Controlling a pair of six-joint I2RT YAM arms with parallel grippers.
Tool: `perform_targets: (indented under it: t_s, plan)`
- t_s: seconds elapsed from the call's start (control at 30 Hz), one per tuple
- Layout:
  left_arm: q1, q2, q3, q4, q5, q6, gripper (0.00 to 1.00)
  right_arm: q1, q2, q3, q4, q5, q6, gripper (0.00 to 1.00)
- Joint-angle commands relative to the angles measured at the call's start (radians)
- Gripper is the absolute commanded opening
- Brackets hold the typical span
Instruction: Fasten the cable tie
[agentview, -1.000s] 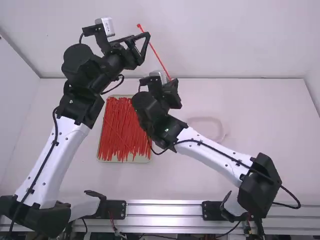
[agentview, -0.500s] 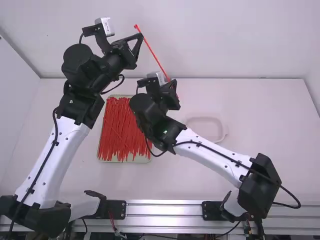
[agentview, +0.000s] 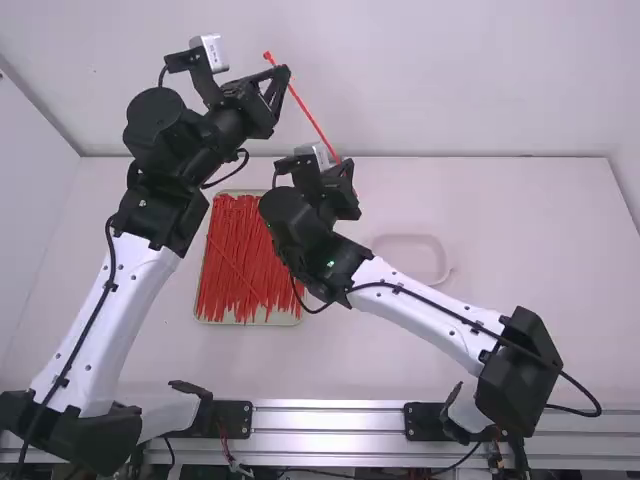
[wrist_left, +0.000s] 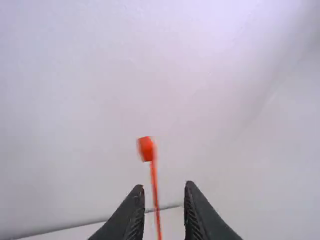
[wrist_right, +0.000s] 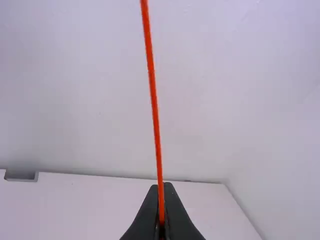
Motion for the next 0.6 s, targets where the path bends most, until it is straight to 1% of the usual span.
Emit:
perform_targets:
  t_s: [0.0, 0.1, 0.2, 0.33, 0.37, 0.4, 0.43, 0.57]
  plan:
    - [0.004, 0.002, 0.002, 0.006, 0.011, 0.003, 0.23, 0.006, 0.0, 0.039, 0.003, 0.013, 0.0, 0.0]
    - [0.004, 0.002, 0.002, 0.006, 0.01, 0.003, 0.23, 0.008, 0.0, 0.039, 0.002, 0.012, 0.005, 0.0]
    - [0.004, 0.005, 0.002, 0.008, 0.003, 0.003, 0.25, 0.008, 0.0, 0.039, 0.002, -0.002, 0.005, 0.0]
    - [0.004, 0.023, 0.002, 0.027, 0.008, -0.004, 0.25, 0.008, 0.0, 0.039, 0.002, -0.009, 0.006, 0.0]
    - [0.004, 0.028, 0.002, 0.035, 0.012, -0.005, 0.2, 0.008, 0.0, 0.039, 0.002, -0.01, 0.006, 0.0]
    - [0.004, 0.036, 0.002, 0.033, 0.011, -0.024, 0.03, 0.007, 0.0, 0.039, 0.001, -0.009, 0.006, 0.0]
    - [0.004, 0.037, 0.002, 0.033, 0.011, -0.024, 0.02, 0.007, 0.0, 0.039, 0.001, -0.009, 0.006, 0.0]
    - [0.004, 0.05, 0.002, 0.042, 0.011, -0.026, 0.02, 0.007, 0.0, 0.039, -0.003, -0.009, 0.005, 0.0]
